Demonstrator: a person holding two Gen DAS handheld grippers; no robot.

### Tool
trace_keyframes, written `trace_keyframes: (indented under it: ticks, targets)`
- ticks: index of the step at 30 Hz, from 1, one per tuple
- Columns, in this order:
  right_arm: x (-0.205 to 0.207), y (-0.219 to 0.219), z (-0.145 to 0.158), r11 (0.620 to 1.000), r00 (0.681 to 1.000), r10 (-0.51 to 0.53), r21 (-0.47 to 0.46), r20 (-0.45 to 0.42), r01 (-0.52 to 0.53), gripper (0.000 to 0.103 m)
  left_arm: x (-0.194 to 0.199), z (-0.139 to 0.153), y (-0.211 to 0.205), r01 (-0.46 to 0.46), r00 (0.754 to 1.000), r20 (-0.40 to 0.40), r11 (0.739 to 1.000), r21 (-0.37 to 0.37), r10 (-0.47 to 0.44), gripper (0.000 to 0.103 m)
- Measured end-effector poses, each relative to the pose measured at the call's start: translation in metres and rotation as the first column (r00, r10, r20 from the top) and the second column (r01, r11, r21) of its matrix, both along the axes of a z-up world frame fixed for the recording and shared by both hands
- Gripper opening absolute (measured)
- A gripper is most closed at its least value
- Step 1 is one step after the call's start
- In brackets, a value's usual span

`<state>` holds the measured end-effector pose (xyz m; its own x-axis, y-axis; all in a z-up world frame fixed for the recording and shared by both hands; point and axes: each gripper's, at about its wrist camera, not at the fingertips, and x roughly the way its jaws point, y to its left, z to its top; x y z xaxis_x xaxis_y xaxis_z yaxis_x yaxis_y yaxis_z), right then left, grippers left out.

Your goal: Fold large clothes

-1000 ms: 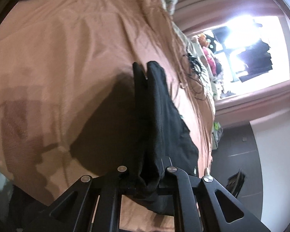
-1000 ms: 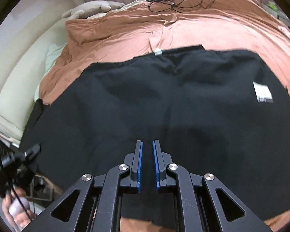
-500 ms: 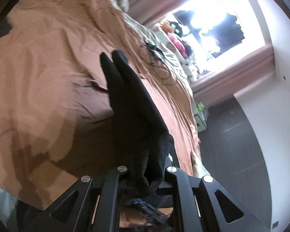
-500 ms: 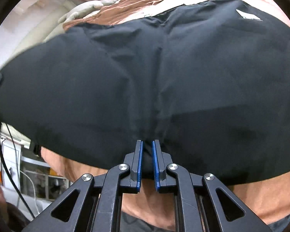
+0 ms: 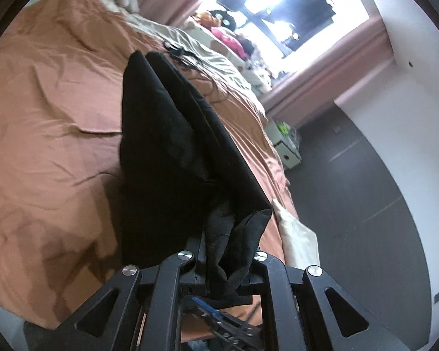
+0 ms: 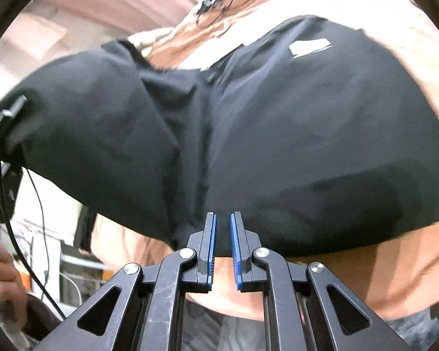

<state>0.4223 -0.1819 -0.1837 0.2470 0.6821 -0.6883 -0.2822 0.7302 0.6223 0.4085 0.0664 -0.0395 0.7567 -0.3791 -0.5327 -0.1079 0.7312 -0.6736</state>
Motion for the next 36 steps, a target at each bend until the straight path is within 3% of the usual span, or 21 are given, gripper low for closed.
trace_keyframes:
  ticks: [10,15,16,17,18,19,20,21,23,25,29,33,36]
  targets:
    - [0.001,-0.109,0.010,0.972,0.974,-0.228,0.066,0.009,0.227,0.011,0.048,-0.025,-0.084,0.165,0.984,-0.083,0.984,0.063,-0.160,0.010]
    - [-0.001,-0.137,0.006,0.956,0.958,-0.288,0.061,-0.008,0.288,0.012,0.075,-0.061,-0.136,0.282,0.946,-0.191,0.957,0.075,-0.263,0.012]
    - [-0.002,-0.142,0.004,0.952,0.954,-0.299,0.059,-0.016,0.299,0.012,0.079,-0.068,-0.147,0.318,0.931,-0.218,0.945,0.082,-0.294,0.020]
    - [-0.003,-0.146,0.005,0.951,0.953,-0.304,0.060,-0.020,0.304,0.020,0.083,-0.075,-0.156,0.353,0.914,-0.241,0.932,0.078,-0.326,0.029]
    - [0.000,-0.152,0.007,0.950,0.952,-0.306,0.064,-0.021,0.307,0.039,0.086,-0.079,-0.162,0.373,0.903,-0.257,0.925,0.069,-0.345,0.033]
    - [-0.001,-0.154,0.008,0.948,0.950,-0.311,0.066,-0.013,0.311,0.047,0.085,-0.081,-0.165,0.380,0.899,-0.260,0.923,0.059,-0.353,0.039]
    - [-0.002,-0.159,0.011,0.947,0.949,-0.316,0.068,0.002,0.315,0.059,0.085,-0.082,-0.164,0.384,0.897,-0.249,0.923,0.033,-0.365,0.044]
    - [-0.003,-0.159,0.015,0.946,0.948,-0.317,0.075,0.018,0.315,0.064,0.085,-0.082,-0.161,0.385,0.898,-0.236,0.923,0.011,-0.372,0.047]
    - [0.000,-0.161,0.022,0.948,0.950,-0.309,0.088,0.035,0.305,0.064,0.085,-0.077,-0.149,0.373,0.906,-0.207,0.928,-0.021,-0.369,0.061]
    - [0.004,-0.160,0.030,0.951,0.954,-0.295,0.114,0.048,0.288,0.065,0.081,-0.070,-0.133,0.335,0.926,-0.186,0.942,0.009,-0.327,0.064]
    - [0.009,-0.145,0.043,0.957,0.964,-0.256,0.156,0.070,0.243,0.084,0.074,-0.064,-0.093,0.270,0.950,-0.174,0.962,0.042,-0.259,0.064]
    - [0.021,-0.120,0.054,0.962,0.975,-0.210,0.195,0.077,0.191,0.084,0.060,-0.074,-0.052,0.180,0.966,-0.209,0.977,0.114,-0.154,0.064]
    - [0.029,-0.103,0.053,0.970,0.979,-0.190,0.165,0.076,0.176,0.084,0.050,-0.088,-0.026,0.122,0.966,-0.245,0.983,0.136,-0.086,0.064]
